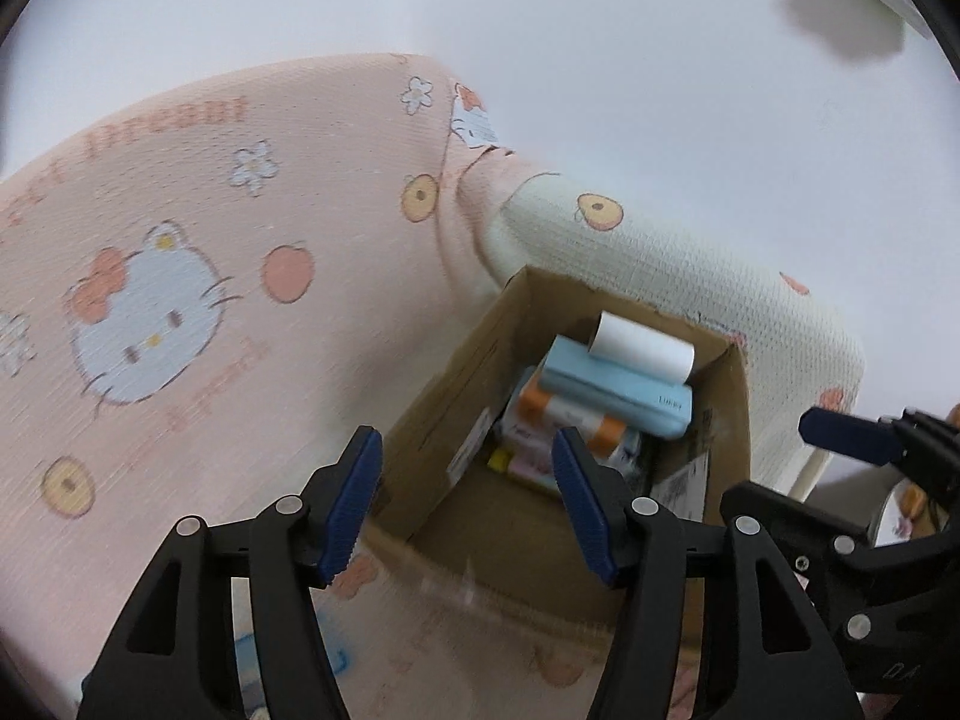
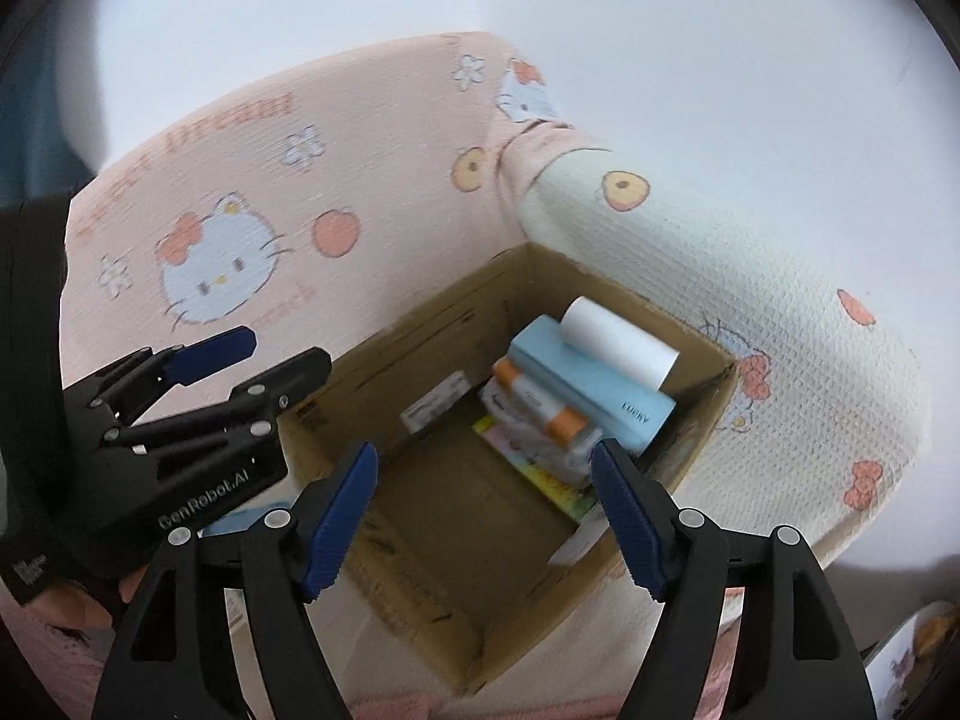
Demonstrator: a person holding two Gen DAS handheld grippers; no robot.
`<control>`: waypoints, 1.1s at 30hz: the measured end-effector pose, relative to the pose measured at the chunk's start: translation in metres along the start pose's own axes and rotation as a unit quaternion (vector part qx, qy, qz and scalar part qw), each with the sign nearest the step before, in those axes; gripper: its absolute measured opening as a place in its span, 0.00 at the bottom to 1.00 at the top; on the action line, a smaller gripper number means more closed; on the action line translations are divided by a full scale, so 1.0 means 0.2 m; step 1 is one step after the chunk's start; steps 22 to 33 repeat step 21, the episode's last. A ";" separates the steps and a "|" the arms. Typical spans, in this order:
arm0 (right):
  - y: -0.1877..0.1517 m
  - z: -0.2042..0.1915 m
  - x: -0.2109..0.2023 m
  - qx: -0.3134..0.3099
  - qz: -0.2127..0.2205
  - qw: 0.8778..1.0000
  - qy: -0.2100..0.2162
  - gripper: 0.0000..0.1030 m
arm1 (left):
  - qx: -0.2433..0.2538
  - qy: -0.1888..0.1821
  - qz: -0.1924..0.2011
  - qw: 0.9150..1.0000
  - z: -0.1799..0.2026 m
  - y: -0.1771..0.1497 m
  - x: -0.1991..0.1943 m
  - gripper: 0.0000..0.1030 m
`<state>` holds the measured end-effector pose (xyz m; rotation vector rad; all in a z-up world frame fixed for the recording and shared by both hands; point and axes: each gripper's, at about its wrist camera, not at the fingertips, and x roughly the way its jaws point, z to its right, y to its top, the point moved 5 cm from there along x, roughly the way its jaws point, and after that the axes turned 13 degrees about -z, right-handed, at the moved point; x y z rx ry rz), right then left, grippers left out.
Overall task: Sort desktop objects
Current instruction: 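Withdraw the left gripper up away from the box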
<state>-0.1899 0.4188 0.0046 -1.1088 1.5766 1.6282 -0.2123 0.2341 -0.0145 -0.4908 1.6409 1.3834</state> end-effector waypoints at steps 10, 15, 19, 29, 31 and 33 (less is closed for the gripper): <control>-0.21 -0.03 -0.05 0.023 -0.010 1.000 -0.008 0.71 | 0.033 0.049 0.006 0.998 0.07 -0.24 -0.10 0.71; -0.25 0.01 -0.09 0.037 -0.007 0.999 -0.014 0.71 | 0.049 0.054 0.009 0.997 0.12 -0.29 -0.11 0.72; -0.26 0.05 -0.09 0.047 -0.005 0.999 -0.014 0.71 | 0.060 0.054 0.022 0.996 0.15 -0.29 -0.14 0.73; -0.26 0.06 -0.09 0.049 -0.008 0.999 -0.014 0.71 | 0.068 0.055 0.020 0.996 0.17 -0.28 -0.14 0.73; -0.26 0.06 -0.09 0.049 -0.008 0.999 -0.014 0.71 | 0.068 0.055 0.020 0.996 0.17 -0.28 -0.14 0.73; -0.26 0.06 -0.09 0.049 -0.008 0.999 -0.014 0.71 | 0.068 0.055 0.020 0.996 0.17 -0.28 -0.14 0.73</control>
